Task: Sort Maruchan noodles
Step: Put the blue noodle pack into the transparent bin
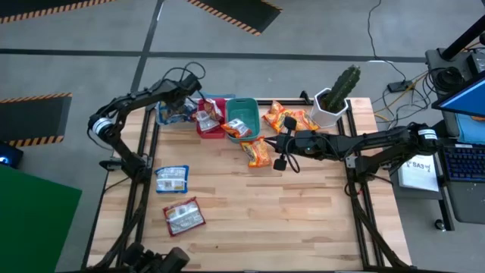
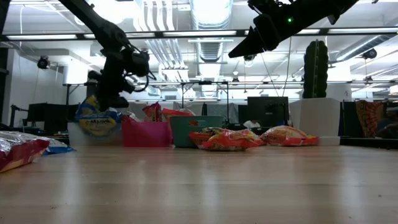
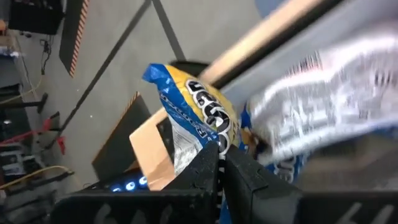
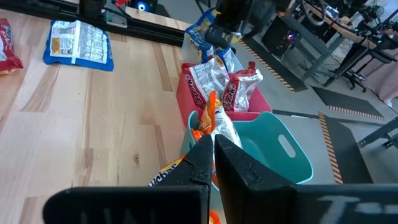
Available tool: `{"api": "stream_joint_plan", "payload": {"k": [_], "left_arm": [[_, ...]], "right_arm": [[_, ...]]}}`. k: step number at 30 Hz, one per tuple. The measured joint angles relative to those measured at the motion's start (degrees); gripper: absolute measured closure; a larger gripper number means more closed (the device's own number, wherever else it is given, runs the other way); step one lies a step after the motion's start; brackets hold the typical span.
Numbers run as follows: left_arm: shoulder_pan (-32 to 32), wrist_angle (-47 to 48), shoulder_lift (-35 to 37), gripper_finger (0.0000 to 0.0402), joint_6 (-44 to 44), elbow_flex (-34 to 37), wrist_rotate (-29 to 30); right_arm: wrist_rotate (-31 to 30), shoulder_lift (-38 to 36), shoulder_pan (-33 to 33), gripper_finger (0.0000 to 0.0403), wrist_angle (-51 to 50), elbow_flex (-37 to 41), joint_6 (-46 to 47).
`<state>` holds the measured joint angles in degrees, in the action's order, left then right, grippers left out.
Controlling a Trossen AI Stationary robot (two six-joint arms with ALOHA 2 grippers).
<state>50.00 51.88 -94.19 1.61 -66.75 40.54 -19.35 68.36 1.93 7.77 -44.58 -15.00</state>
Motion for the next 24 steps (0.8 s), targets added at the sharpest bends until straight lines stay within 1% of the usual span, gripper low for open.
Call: {"api": "stream_joint_plan", "payload": {"k": [2, 6, 10, 15, 19, 24], "left_arm": [[0.00, -2.25, 0.62, 0.0402, 1.23, 0.43, -0.69], [-0.02, -3.11, 0.56, 0.0402, 2.99, 1.92, -4.31], [-0.02, -5.76, 0.56, 0.0402, 3.92, 5.08, -4.07], [-0.09, -6.11, 0.56, 0.0402, 6.22, 7.76, -4.93], [-0.09, -5.45, 0.68, 0.0402, 6.50, 7.57, -5.06], [-0.17, -4.50, 3.75, 0.0402, 4.50, 5.72, -5.19]], "right_arm": [[0.00, 0.00, -0.01, 0.0394, 0.00, 0.00, 0.00], [0.00, 0.00, -0.02, 0.0394, -0.02, 0.00, 0.02], [0.02, 0.00, -0.02, 0.0394, -0.23, 0.00, 0.11], [0.02, 0.00, -0.02, 0.0394, -0.28, 0.00, 0.42], [0.02, 0.00, -0.02, 0.0394, -0.26, 0.00, 0.42], [0.02, 0.00, -0.02, 0.0394, -0.26, 0.00, 0.42]]}}
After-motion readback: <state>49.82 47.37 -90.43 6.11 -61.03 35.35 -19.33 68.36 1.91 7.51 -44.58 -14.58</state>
